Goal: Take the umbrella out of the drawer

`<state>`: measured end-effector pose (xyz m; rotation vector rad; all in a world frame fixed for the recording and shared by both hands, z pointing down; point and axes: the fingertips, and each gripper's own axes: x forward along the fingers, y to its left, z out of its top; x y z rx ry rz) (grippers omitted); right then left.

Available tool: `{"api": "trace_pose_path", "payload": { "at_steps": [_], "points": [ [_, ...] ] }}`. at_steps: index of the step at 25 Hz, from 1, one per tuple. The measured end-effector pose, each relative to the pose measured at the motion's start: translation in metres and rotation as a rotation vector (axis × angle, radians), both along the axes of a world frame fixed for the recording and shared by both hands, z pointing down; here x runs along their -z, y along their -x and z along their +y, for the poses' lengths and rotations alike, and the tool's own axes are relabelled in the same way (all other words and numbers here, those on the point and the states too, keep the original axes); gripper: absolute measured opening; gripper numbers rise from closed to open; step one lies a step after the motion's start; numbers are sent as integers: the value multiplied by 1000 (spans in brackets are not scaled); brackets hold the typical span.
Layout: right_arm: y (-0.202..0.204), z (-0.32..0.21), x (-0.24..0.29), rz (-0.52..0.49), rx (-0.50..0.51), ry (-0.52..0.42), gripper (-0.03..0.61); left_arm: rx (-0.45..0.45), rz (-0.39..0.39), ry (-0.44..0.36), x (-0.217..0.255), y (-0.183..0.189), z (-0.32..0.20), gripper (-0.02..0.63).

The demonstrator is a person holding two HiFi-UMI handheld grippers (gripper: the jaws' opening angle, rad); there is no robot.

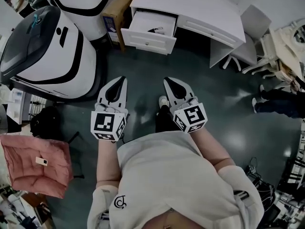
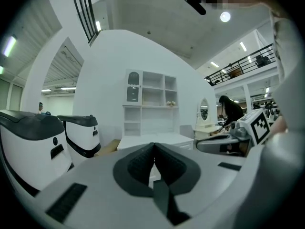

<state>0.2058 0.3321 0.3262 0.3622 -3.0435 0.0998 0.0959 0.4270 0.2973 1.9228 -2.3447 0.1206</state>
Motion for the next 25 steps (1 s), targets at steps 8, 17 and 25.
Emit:
{"api": "trace_pose_path", "payload": {
  "at_steps": [8, 17, 25],
  "points": [
    [67, -132, -1, 22, 60, 26, 6, 66, 25, 35, -6, 60, -122, 12],
    [111, -266, -5, 42, 71, 51, 6, 71, 36, 79, -18, 106, -258, 12],
    [134, -337, -23, 59, -30, 107, 6, -42, 20, 182, -48, 141, -342, 12]
  ]
}}
